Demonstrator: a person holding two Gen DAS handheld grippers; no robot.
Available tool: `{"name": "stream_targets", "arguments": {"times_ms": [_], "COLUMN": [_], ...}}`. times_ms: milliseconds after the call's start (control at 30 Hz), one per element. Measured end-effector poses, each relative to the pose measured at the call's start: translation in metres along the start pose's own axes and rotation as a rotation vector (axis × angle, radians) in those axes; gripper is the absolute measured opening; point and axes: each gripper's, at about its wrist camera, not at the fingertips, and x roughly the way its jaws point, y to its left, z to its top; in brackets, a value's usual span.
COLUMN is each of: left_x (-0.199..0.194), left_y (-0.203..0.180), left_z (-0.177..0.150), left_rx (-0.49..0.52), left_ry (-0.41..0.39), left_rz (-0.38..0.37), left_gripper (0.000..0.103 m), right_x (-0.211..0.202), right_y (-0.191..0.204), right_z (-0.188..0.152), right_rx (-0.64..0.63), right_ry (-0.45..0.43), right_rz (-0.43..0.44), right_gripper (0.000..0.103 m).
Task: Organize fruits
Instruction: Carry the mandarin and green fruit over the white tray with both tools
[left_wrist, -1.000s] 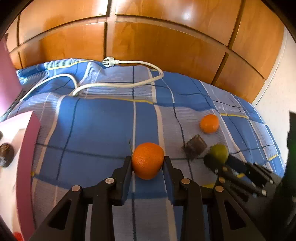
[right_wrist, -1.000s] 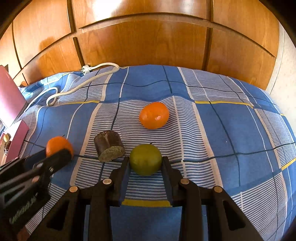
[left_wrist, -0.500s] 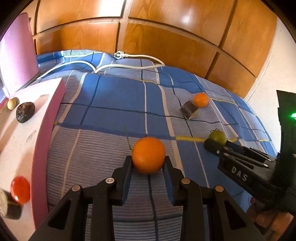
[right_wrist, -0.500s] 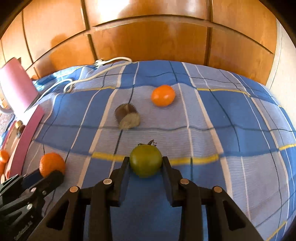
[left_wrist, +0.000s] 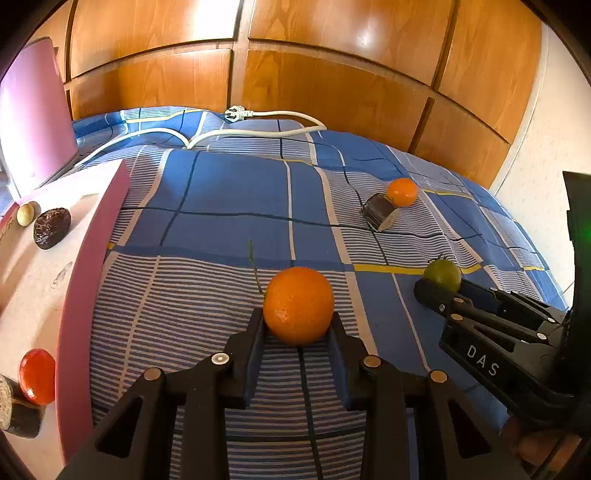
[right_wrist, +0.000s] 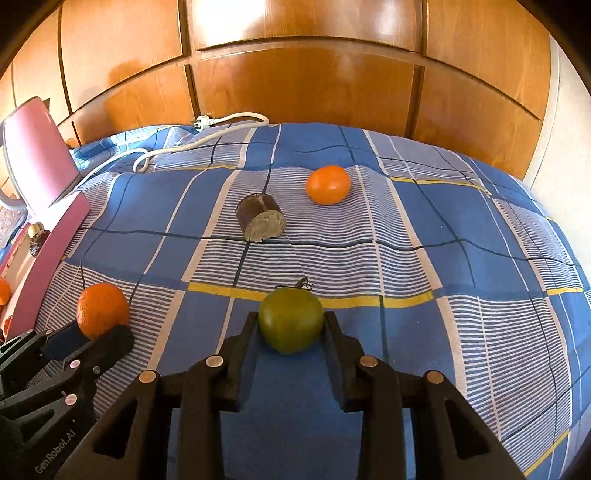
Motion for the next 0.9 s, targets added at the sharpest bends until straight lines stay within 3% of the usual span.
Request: {"name": "stream_targets", "arguments": {"times_ms": [900], "left_x": [-0.015], "left_y": [0.000], "left_z": [-0.005], "left_rx": [0.026], "left_ry": [0.018], "left_rz": [0.019], "left_gripper": [0.029], "right_x": [-0.008], "right_y": [0.000], "right_z": [-0.007], "right_rx": [0.015], "right_ry": [-0.008], "right_rz": [0.007], "right_gripper": [0.033]}}
